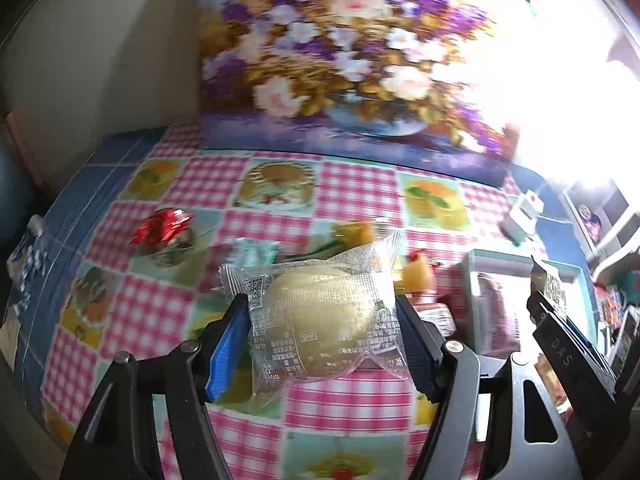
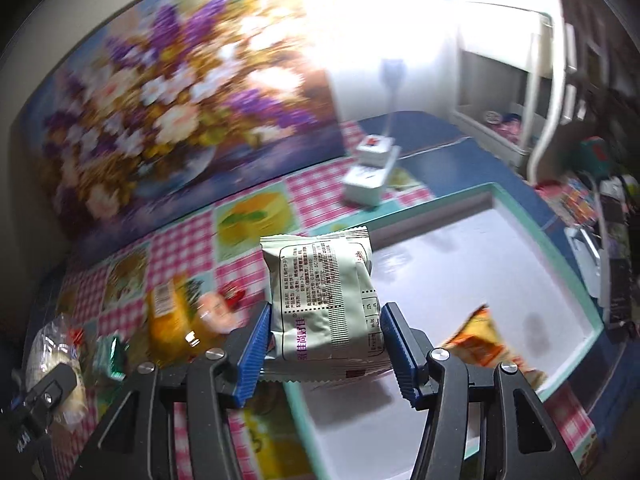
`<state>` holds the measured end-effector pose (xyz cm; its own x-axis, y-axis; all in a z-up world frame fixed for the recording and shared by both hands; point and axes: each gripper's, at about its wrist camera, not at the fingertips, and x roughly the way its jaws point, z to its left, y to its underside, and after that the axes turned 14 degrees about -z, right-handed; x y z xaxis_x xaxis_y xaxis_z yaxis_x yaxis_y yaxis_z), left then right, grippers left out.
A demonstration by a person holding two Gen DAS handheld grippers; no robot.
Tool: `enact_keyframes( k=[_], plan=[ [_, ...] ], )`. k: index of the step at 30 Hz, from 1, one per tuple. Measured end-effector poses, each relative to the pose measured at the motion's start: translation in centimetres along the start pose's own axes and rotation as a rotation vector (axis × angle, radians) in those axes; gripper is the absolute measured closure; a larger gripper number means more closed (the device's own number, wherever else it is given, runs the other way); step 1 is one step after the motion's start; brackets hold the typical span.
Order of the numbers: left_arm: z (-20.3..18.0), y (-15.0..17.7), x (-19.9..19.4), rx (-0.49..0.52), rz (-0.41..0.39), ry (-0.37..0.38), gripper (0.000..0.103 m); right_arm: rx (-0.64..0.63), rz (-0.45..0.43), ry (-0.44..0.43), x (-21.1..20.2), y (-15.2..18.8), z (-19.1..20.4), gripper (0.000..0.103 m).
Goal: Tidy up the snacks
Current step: 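Carry the bun and cream packet over the white tray with both tools, then lower and release the bun with the left tool while the right tool releases the cream packet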
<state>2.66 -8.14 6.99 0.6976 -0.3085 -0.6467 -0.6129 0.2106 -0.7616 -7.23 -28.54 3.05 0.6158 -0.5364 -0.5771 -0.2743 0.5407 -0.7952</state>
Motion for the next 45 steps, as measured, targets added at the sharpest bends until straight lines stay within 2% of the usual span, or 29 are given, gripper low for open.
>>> enact_keyframes(
  k=[7,14,18,24,33,45],
  plan=[
    [-5.0,-0.5,-0.4,0.053,-0.010,0.071,0.031,0.112,-0.025,0.123,0.3,-0.9,-5.1,0.045],
    [-10.1,0.3,-0.1,0.121,0.012,0.175,0.031,0.177,-0.055,0.249,0.3,-1.3,-9.1,0.044],
    [-12.6,1.4,0.3,0.156,0.052,0.238,0.031,0.223,-0.060,0.310,0.3,-1.1,-11.5,0.044],
    [-15.1,3.5,1.4,0.207,0.108,0.261,0.031,0.275,-0.040,0.370,0.7,-0.4,-14.0,0.044],
    [-18.1,6.6,3.1,0.256,0.216,0.316,0.031,0.316,-0.024,0.406,1.0,0.3,-15.3,0.044],
    [-18.0,7.2,3.7,0.236,0.251,0.329,0.029,0.329,0.001,0.407,1.5,0.8,-15.6,0.044]
  ],
)
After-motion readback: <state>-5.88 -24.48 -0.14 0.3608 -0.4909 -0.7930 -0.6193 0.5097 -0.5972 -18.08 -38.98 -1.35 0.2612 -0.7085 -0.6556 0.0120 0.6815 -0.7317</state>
